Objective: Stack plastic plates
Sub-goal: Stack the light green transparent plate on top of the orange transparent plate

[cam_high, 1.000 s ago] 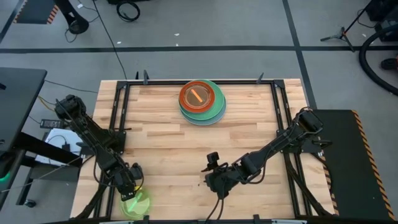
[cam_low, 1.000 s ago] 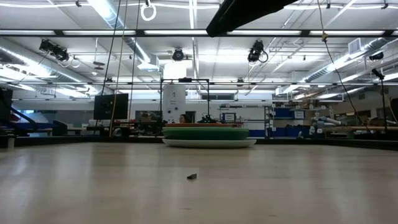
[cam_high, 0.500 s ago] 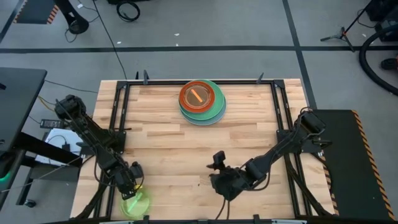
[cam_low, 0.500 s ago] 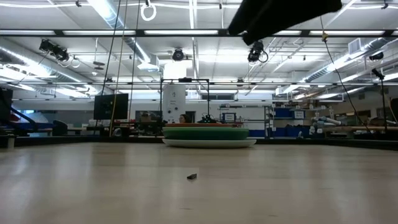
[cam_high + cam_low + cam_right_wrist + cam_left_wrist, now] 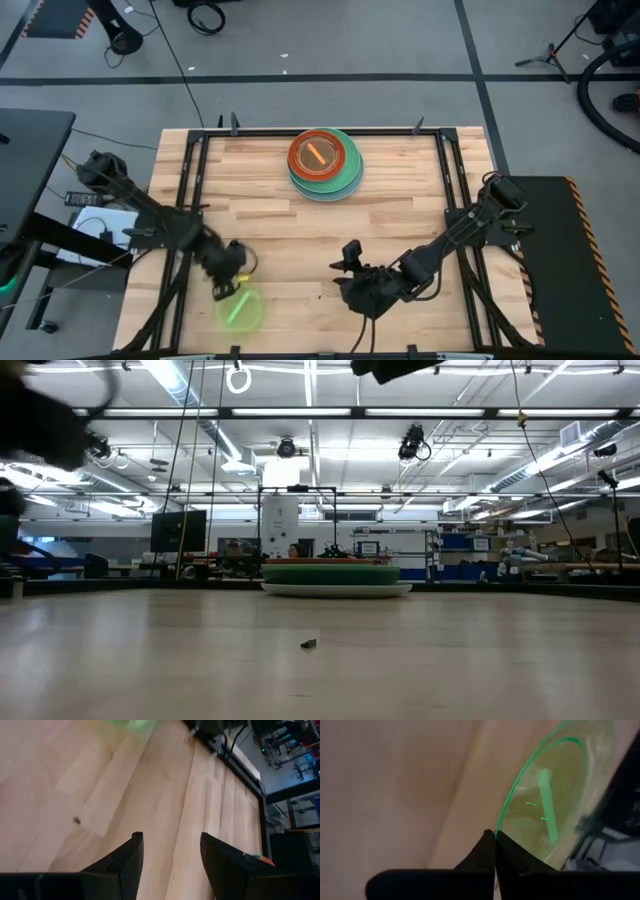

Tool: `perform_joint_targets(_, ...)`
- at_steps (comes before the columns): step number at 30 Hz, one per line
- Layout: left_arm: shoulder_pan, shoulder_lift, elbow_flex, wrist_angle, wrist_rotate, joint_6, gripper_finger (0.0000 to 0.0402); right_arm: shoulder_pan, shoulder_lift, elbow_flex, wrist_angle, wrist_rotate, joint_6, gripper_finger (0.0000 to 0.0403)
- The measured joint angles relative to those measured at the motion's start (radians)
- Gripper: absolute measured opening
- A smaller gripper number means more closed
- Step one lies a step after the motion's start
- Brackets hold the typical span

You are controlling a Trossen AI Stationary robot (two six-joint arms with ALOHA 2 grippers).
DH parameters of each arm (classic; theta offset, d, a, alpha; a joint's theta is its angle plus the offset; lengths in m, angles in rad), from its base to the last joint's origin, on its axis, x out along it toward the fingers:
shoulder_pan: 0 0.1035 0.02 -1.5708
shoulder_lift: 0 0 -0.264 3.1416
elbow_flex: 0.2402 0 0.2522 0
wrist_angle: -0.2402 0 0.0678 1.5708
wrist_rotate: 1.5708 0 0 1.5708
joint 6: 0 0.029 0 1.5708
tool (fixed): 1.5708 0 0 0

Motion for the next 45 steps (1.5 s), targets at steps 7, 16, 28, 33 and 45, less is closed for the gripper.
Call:
perform_joint_targets(7,0.403,-0.078,0.117,-0.13,-0.037,0.303,0.0003,-0.015,-0.011,0.0,-0.036,-0.007,0.014,0.0199)
perform_joint_targets(16,0.893,0.038,0.32,-0.091,-0.22,0.36,0.0003,-0.041,-0.039,0.0,-0.184,-0.008,0.303,0.0198)
perform_joint_targets(28,1.147,0.291,0.49,0.184,-0.217,0.327,0.0003,0.015,-0.031,0.0,-0.154,-0.048,0.404,0.0188)
perform_joint_targets(33,1.233,0.405,0.547,0.169,-0.192,0.22,0.0002,0.087,-0.031,0.0,-0.015,-0.055,0.429,0.0181)
perform_joint_targets(45,1.257,0.511,0.551,0.309,-0.143,-0.003,0.0007,0.173,-0.031,0.0,-0.005,0.045,0.493,0.0166)
